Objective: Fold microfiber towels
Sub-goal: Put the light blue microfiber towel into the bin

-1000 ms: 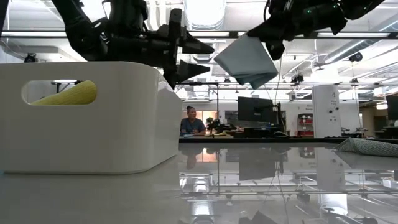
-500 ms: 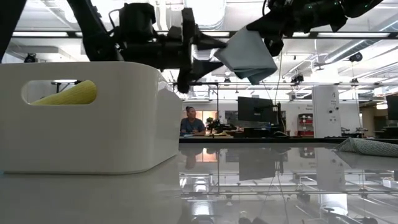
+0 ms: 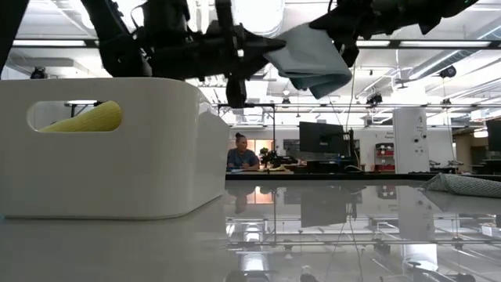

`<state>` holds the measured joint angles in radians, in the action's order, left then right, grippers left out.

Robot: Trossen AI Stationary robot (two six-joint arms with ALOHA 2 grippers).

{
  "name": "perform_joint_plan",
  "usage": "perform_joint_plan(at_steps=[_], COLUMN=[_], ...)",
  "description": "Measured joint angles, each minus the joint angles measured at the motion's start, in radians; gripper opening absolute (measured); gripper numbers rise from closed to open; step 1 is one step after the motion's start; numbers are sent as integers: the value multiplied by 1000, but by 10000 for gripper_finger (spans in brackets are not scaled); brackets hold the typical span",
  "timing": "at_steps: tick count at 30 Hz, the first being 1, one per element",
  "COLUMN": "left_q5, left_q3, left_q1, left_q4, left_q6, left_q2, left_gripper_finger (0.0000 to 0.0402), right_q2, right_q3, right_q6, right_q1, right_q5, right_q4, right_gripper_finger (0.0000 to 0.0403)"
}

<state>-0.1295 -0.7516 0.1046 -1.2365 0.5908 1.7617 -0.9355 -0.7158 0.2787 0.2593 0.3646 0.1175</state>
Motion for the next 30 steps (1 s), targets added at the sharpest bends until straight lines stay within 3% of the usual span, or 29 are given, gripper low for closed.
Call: perform_joint_plan(at_steps=[4, 9, 13, 18, 24, 30], left_q5=[-2, 28, 124, 278, 364, 372], left_q3=[32, 41, 33, 32, 34, 38], left_q1=[-41, -130, -238, -386, -535, -647], left_q4=[98, 483, 787, 1030, 1179, 1210], left_q6=[26, 46, 83, 160, 287, 392], left_q2=[-99, -293, -452, -606, -662, -649], left_gripper_finger=[14, 9, 8, 7, 7, 6], right_q2=[-28, -121, -248, -452, -664, -770], right_q3=[0, 0, 0, -67, -266, -467], right_q6=[37, 100, 165, 213, 240, 224], right_q1=[-91, -216, -297, -358, -407, -447], right_q5=[-89, -166, -189, -194, -153, -122], right_q4=[17, 144, 339, 502, 462, 231], right_gripper_finger=[11, 11, 11, 11, 11, 11])
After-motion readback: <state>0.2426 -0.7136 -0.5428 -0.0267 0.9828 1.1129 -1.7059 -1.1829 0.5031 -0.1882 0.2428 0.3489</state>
